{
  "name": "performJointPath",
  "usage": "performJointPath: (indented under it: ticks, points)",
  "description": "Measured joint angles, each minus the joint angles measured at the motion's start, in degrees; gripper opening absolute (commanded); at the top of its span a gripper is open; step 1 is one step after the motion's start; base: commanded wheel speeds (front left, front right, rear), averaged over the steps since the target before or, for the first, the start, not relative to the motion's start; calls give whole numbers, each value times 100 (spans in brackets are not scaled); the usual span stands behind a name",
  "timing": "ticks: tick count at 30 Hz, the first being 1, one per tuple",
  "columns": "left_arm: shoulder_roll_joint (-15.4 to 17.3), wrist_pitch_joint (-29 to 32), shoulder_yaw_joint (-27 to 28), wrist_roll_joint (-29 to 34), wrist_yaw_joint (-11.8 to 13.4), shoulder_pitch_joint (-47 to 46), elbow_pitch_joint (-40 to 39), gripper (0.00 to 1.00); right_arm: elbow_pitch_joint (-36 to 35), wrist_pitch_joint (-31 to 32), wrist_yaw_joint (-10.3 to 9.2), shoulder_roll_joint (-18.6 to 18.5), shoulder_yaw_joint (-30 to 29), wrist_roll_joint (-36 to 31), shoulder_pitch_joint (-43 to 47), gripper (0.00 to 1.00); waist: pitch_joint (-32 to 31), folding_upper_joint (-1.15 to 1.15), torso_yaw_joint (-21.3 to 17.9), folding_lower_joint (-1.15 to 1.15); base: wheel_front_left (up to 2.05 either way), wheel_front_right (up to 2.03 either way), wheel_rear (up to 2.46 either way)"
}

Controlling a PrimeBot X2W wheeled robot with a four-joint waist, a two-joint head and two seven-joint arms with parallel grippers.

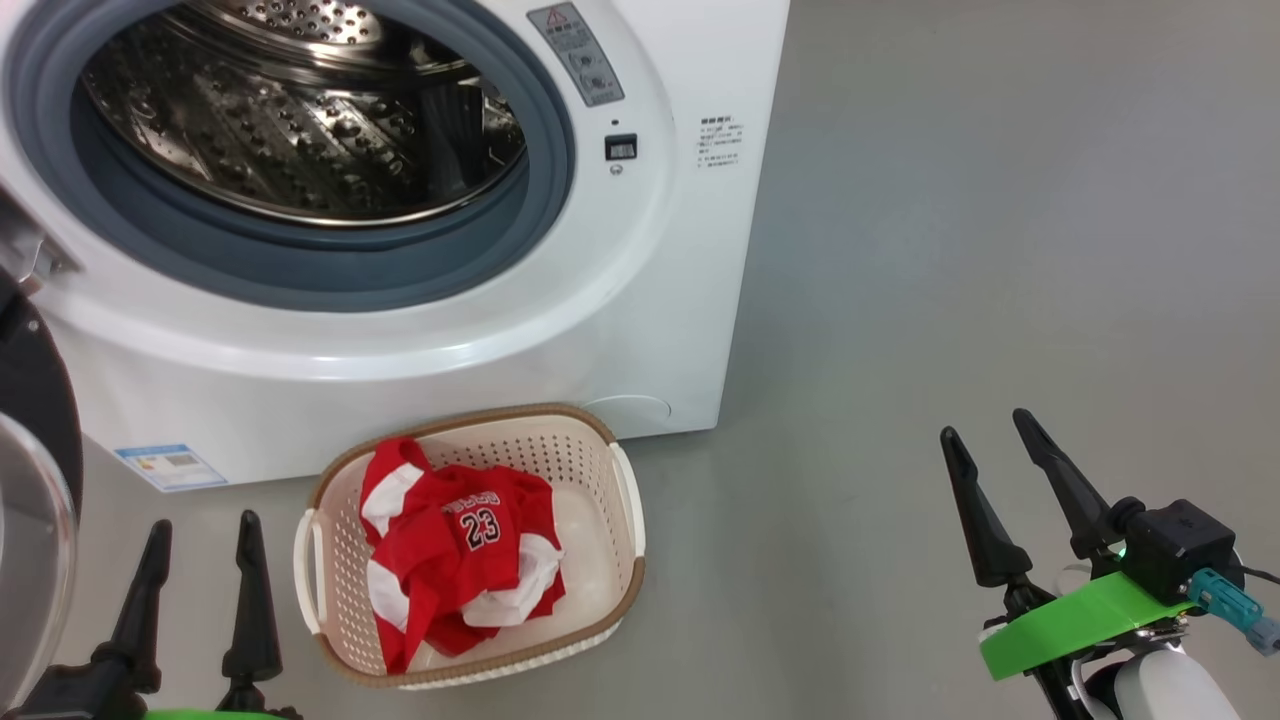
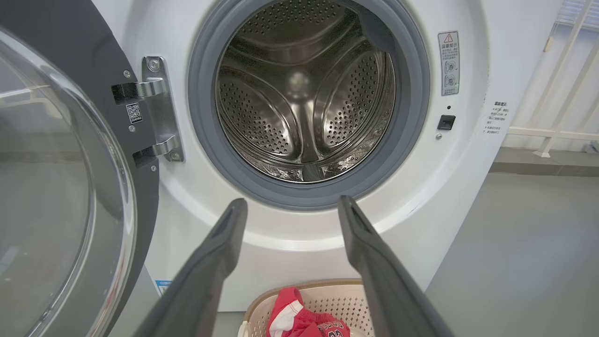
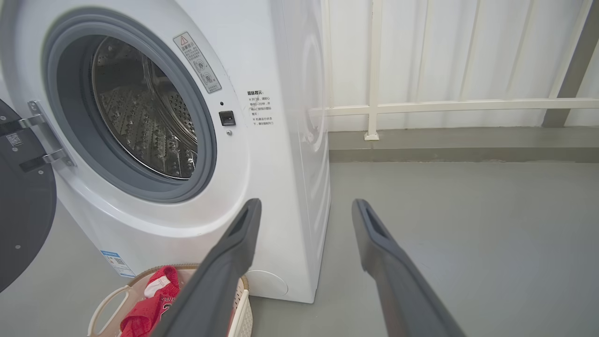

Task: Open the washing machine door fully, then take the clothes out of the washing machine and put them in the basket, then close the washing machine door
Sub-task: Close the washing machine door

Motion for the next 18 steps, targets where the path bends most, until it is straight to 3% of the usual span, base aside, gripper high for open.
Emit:
performJointPath:
  ticks: [6,18]
  points:
    - [-5,0,-34,-13,0,1,-14,100,8,0,0,0,-1,0,104,100,-6,0,0,0,-62,62,0]
    - [-9,0,-60,-33,0,1,-20,100,-1,0,0,0,-9,0,105,100,14,0,25,0,-1,1,0]
